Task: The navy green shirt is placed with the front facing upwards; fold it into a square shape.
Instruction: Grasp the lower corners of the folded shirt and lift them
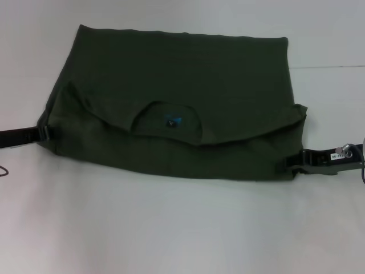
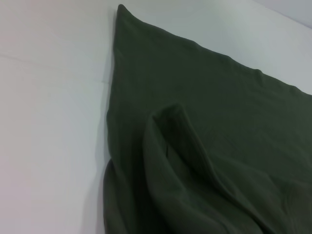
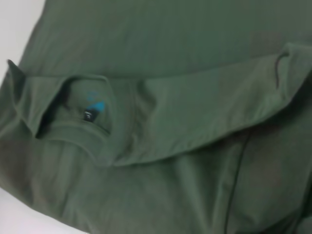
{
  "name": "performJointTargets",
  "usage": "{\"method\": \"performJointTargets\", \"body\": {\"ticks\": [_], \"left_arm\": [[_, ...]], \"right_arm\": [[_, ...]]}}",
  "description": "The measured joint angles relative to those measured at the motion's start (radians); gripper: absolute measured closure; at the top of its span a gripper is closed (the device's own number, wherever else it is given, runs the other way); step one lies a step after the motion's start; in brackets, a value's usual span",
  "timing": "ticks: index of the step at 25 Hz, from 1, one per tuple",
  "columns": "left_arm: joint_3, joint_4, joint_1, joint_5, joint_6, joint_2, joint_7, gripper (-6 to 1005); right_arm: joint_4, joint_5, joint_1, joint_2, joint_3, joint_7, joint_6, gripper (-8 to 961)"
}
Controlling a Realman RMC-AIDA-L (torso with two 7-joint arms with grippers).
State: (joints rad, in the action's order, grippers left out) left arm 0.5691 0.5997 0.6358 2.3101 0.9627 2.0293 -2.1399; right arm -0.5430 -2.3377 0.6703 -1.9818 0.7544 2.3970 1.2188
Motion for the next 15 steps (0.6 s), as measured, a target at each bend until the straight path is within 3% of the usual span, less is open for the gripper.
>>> {"method": "performJointTargets", "body": {"ticks": [4, 10, 15], "left_arm": [[0.000, -0.003, 0.002, 0.000, 0.000, 0.000, 0.000, 953], [0.000, -0.004, 0.002, 0.000, 0.002, 0.000, -0.002, 953], [-0.001, -0.001, 0.002, 0.000, 0.044, -0.004, -0.010, 953]], "right_arm": [[0.000, -0.010, 0.001, 0.000, 0.003, 0.004, -0.003, 607], [-0.002, -0.011, 0.002, 0.000, 0.002, -0.003, -0.004, 810], [-0.010, -0.008, 0.000, 0.005, -0.003, -0.007, 0.008, 872]]}}
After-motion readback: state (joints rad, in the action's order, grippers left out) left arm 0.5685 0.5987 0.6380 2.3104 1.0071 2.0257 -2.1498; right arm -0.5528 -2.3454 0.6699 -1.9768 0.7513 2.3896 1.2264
